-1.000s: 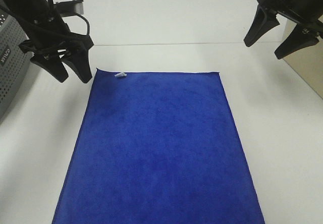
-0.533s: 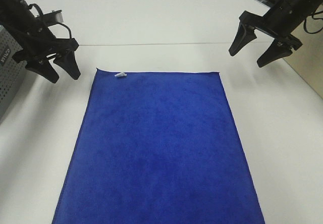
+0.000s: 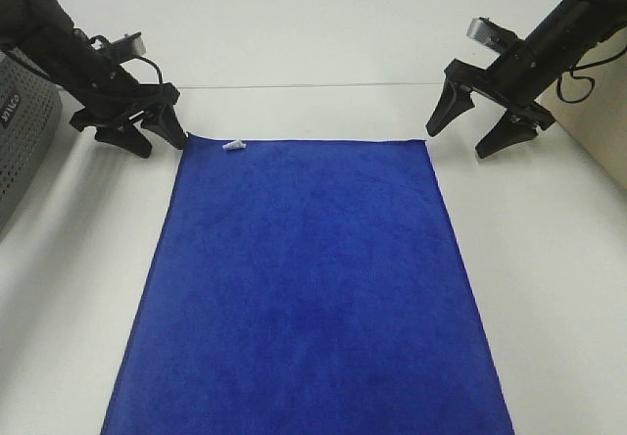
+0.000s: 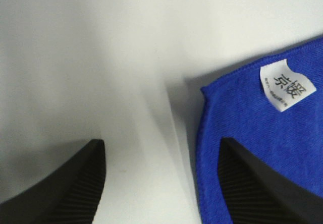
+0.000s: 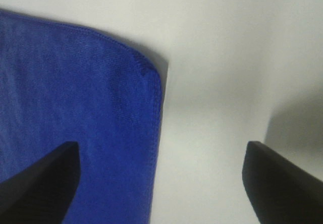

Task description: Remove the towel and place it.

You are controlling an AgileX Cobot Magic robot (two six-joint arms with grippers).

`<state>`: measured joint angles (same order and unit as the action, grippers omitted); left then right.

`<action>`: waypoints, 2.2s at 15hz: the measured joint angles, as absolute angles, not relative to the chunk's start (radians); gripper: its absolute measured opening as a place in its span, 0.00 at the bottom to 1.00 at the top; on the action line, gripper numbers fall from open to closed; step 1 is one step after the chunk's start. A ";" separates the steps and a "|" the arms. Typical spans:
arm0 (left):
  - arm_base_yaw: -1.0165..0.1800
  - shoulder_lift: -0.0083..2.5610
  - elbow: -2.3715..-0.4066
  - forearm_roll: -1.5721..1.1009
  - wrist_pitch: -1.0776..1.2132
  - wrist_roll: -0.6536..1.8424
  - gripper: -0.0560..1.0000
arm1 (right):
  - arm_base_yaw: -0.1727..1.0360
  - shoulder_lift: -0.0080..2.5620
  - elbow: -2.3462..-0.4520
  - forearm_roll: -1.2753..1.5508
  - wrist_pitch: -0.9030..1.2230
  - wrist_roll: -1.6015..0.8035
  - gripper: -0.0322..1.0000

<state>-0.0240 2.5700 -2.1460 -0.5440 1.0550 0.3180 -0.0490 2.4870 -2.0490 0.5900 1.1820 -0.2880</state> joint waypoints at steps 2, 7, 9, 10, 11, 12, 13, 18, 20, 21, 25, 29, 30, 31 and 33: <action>-0.024 2.578 -2.151 -0.567 1.034 0.318 0.63 | -0.049 2.511 -2.049 0.592 1.175 -0.289 0.85; -0.024 2.586 -2.155 -0.584 1.016 0.322 0.63 | -0.049 2.527 -2.057 0.613 1.157 -0.296 0.85; -0.025 2.586 -2.156 -0.586 1.016 0.334 0.63 | -0.048 2.530 -2.058 0.614 1.156 -0.296 0.85; -0.030 2.586 -2.156 -0.586 1.016 0.338 0.63 | -0.044 2.536 -2.060 0.612 1.156 -0.296 0.85; -0.038 2.587 -2.156 -0.587 1.016 0.340 0.63 | -0.033 2.540 -2.067 0.609 1.152 -0.296 0.85; -0.049 2.589 -2.156 -0.590 1.013 0.341 0.63 | -0.018 2.549 -2.071 0.614 1.147 -0.296 0.85; -0.061 2.591 -2.157 -0.596 1.012 0.341 0.63 | -0.001 2.553 -2.072 0.622 1.138 -0.294 0.84; -0.137 2.601 -2.162 -0.609 0.994 0.341 0.63 | 0.091 2.560 -2.079 0.604 1.068 -0.288 0.81; -0.158 2.601 -2.162 -0.609 0.985 0.341 0.63 | 0.121 2.560 -2.080 0.587 1.035 -0.287 0.79; -0.160 2.601 -2.162 -0.608 0.983 0.341 0.63 | 0.124 2.560 -2.080 0.581 1.021 -0.287 0.77; -0.160 2.602 -2.162 -0.591 0.978 0.345 0.57 | 0.126 2.561 -2.080 0.538 0.984 -0.284 0.59; -0.160 2.606 -2.162 -0.550 0.965 0.345 0.28 | 0.126 2.571 -2.080 0.506 0.913 -0.283 0.23; -0.160 2.606 -2.162 -0.543 0.964 0.357 0.18 | 0.126 2.571 -2.080 0.497 0.902 -0.281 0.13; -0.160 2.608 -2.162 -0.540 0.964 0.380 0.08 | 0.126 2.571 -2.080 0.487 0.900 -0.281 0.05; -0.160 2.609 -2.162 -0.539 0.961 0.410 0.05 | 0.126 2.571 -2.080 0.473 0.897 -0.280 0.05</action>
